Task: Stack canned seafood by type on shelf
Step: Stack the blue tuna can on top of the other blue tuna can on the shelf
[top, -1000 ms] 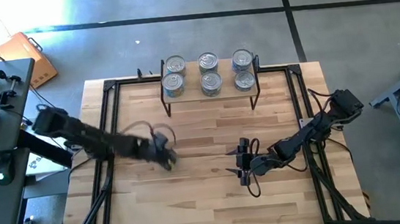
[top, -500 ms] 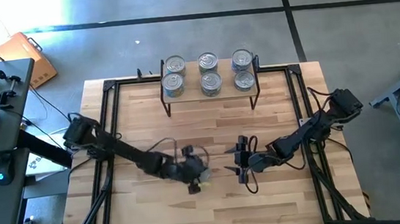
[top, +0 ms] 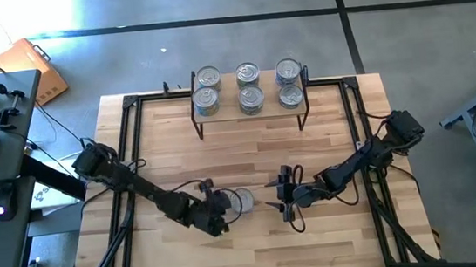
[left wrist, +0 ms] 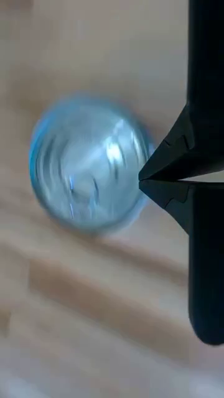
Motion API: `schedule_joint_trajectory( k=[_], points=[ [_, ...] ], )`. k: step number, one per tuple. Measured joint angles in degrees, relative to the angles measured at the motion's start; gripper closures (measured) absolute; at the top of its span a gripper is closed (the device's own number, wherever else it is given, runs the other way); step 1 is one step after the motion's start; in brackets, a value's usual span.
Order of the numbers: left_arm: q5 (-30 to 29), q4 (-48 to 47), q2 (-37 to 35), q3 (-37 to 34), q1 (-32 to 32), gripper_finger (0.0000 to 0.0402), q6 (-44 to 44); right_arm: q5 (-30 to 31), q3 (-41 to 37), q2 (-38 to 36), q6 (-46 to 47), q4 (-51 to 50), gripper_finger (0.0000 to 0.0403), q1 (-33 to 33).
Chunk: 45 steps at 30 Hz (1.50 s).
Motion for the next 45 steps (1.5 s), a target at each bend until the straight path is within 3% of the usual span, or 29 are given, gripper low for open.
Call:
schedule_joint_trajectory(
  k=[7, 9, 12, 16, 19, 24, 33, 38, 42, 45],
  points=[
    [-10.4, 3.0, 0.0, -2.9, 4.7, 0.0401, 5.7, -0.1, 0.0, 2.0, 0.0, 2.1, 0.0142, 0.0],
    [-10.9, 3.4, 0.0, -2.8, 6.2, 0.0401, 8.0, -1.5, 0.0, 2.0, -2.2, 2.7, 0.0142, 0.0],
    [-9.8, 3.1, -0.6, -1.5, 6.7, 0.0401, 12.5, -8.8, 0.0, 2.1, -11.0, 4.6, 0.0142, 0.0],
    [-4.3, 3.6, -0.7, 1.2, 3.5, 0.0401, 20.3, -9.5, 0.1, 2.5, -19.0, 5.1, 0.0147, -0.4],
    [-2.5, 8.1, 0.6, 1.8, -0.5, 0.0401, 27.8, -7.1, 0.0, 2.6, -17.3, 6.5, 0.0157, -1.0],
    [-1.7, 11.0, 3.0, 1.7, -3.0, 0.0393, 29.2, -5.2, 0.1, 2.6, -15.4, 11.1, 0.0175, -0.4],
    [-0.1, 19.0, 6.5, 1.7, -1.0, 0.0283, 41.4, -3.6, 0.1, 2.0, -13.8, 12.6, 0.0181, 0.5],
    [4.5, 16.7, 6.9, 1.7, 0.9, 0.0239, 39.6, -3.7, 0.1, 2.0, -11.4, 12.7, 0.0181, 0.5],
    [5.8, 13.0, 7.3, 1.9, 2.2, 0.0255, 37.4, -4.1, 0.1, 2.0, -10.9, 12.7, 0.0181, 0.8],
    [5.9, 12.9, 7.9, 2.0, 2.8, 0.0304, 38.0, -8.8, 0.1, 2.0, -14.7, 14.2, 0.0181, 1.2]
  ],
)
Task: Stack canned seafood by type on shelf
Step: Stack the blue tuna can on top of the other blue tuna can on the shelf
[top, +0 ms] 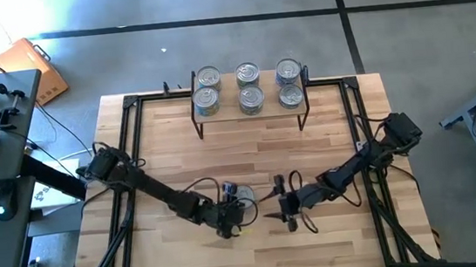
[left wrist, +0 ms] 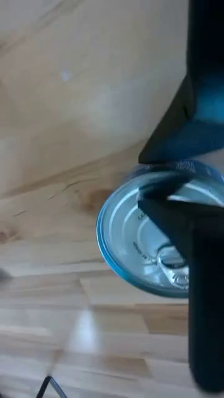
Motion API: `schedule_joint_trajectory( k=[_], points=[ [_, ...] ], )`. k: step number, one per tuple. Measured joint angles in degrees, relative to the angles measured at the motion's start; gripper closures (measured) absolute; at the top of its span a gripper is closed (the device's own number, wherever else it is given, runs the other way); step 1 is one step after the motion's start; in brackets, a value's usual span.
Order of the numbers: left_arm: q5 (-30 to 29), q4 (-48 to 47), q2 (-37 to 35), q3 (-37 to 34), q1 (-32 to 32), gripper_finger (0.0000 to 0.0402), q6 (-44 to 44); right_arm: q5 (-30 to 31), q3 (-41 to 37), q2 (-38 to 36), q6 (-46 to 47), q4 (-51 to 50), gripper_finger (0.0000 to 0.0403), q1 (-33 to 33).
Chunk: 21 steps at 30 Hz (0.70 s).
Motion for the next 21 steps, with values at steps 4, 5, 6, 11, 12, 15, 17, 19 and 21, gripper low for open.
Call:
schedule_joint_trajectory(
  k=[4, 5, 6, 11, 12, 15, 17, 19, 21],
  points=[
    [1.1, -0.3, -0.5, 0.0, 0.4, 0.0385, 0.2, -3.8, 0.0, 0.0, -6.4, 4.4, 0.0181, 0.0],
    [1.3, -0.2, -0.5, -0.1, 0.6, 0.0391, 0.2, -3.9, 0.0, 0.0, -7.9, 4.4, 0.0181, -0.1],
    [1.4, 0.0, -0.7, -0.1, 0.8, 0.0390, 0.2, -3.9, 0.0, 0.0, -9.4, 4.4, 0.0181, -0.4],
    [2.5, -1.6, -3.4, -0.4, 0.4, 0.0399, -1.9, -1.4, 0.9, 0.0, -13.6, 2.8, 0.0179, -1.4],
    [2.6, -2.2, -4.2, -0.5, 0.1, 0.0399, -2.5, -0.9, 1.3, 0.0, -14.9, 1.6, 0.0176, -1.4],
    [2.6, -1.7, -6.3, -0.6, -0.6, 0.0401, -2.0, -1.0, 3.3, 0.0, -18.6, -2.6, 0.0159, -0.9],
    [2.7, -0.8, -7.2, -0.4, -0.5, 0.0401, -1.7, 0.5, 5.1, 0.0, -19.1, -6.0, 0.0140, -0.3],
    [2.8, -0.8, -7.5, -0.4, 0.1, 0.0401, -1.7, 1.5, 6.9, 0.0, -20.9, -10.2, 0.0117, 0.0],
    [3.3, -0.3, -7.5, -0.5, 0.7, 0.0401, -1.7, 1.6, 8.5, 0.0, -23.2, -14.0, 0.0096, 0.1]
  ],
)
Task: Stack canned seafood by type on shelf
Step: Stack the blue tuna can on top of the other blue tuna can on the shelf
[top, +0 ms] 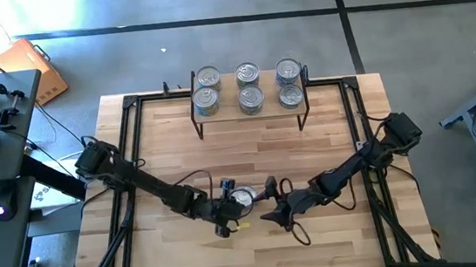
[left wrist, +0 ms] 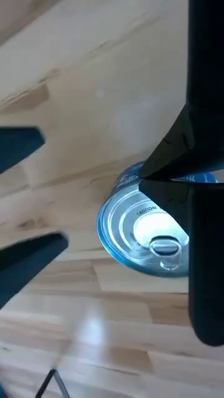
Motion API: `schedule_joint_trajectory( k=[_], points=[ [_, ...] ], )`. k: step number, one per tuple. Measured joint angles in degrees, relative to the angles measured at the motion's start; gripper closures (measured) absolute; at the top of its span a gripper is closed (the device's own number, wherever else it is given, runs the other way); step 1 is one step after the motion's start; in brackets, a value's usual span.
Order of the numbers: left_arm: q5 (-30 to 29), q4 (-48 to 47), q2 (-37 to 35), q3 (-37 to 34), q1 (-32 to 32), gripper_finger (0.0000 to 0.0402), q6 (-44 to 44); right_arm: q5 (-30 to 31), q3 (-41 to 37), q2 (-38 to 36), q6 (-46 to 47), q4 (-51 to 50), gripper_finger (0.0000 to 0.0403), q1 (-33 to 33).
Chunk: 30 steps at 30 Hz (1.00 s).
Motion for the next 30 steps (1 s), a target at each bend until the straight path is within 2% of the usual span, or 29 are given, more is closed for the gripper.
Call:
schedule_joint_trajectory(
  k=[5, 11, 14, 16, 19, 26, 30],
  points=[
    [1.6, 5.7, -0.1, -1.3, 0.7, 0.0401, 0.4, 1.2, 2.0, 0.0, -3.6, -6.3, 0.0072, 0.0],
    [3.8, 26.6, -0.1, -10.6, 0.9, 0.0401, -1.6, 1.9, 1.6, 2.2, -4.6, -7.3, 0.0082, -0.3],
    [4.4, 36.9, -0.1, -15.1, 0.9, 0.0401, -2.9, 5.5, 1.6, 2.6, -2.5, -5.2, 0.0093, -0.3],
    [5.3, 41.9, -0.1, -17.0, 1.0, 0.0401, -3.1, 7.9, 1.6, 2.7, -0.8, -4.9, 0.0108, -0.3],
    [5.4, 45.1, -0.1, -18.8, 0.9, 0.0401, -3.1, 8.1, 1.6, 2.8, 0.6, -4.1, 0.0146, -0.5],
    [4.9, 45.6, -0.1, -18.8, 1.0, 0.0400, -3.8, 3.0, 1.6, 2.9, 2.9, -4.5, 0.0277, -1.6],
    [2.3, 42.1, -1.5, -18.7, 0.6, 0.0380, -2.1, 3.3, 1.6, 2.6, 6.8, -6.0, 0.0278, -0.9]
  ],
)
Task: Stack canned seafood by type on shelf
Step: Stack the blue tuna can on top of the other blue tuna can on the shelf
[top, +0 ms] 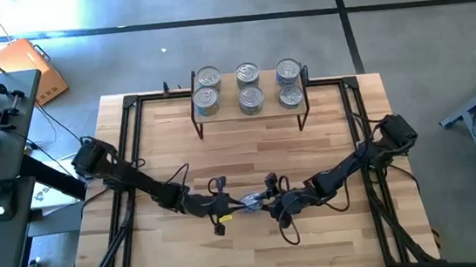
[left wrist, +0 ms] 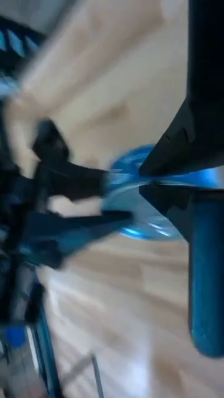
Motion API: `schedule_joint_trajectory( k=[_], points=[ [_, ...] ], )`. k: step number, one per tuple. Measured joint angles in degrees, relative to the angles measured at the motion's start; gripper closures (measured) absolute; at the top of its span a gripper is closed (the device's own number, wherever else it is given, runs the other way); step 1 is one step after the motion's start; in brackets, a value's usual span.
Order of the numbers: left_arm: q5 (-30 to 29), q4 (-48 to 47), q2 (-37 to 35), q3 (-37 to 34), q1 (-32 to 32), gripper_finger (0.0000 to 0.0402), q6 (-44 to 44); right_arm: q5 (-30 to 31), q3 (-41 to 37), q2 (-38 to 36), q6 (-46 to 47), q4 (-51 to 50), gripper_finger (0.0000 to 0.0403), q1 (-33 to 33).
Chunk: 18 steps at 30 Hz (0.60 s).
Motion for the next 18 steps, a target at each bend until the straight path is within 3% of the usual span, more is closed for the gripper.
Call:
schedule_joint_trajectory(
  k=[4, 8, 14, 18],
  points=[
    [-8.8, -13.4, -4.2, 0.0, -1.3, 0.0352, 0.5, 5.0, 0.0, -3.4, 7.0, -7.5, 0.0278, 2.7],
    [-15.0, -21.3, -7.5, 0.0, -2.0, 0.0338, -6.9, 13.7, 0.3, -11.0, 13.3, -17.7, 0.0278, 5.7],
    [-15.1, -20.7, -6.6, 0.0, -2.0, 0.0341, -13.3, 32.4, 12.3, -22.5, 24.2, -53.5, 0.0278, 5.0],
    [-15.1, -20.5, -4.8, 0.0, -2.3, 0.0343, -13.4, 37.1, 23.7, -24.5, 28.2, -76.3, 0.0278, -2.3]
  ],
)
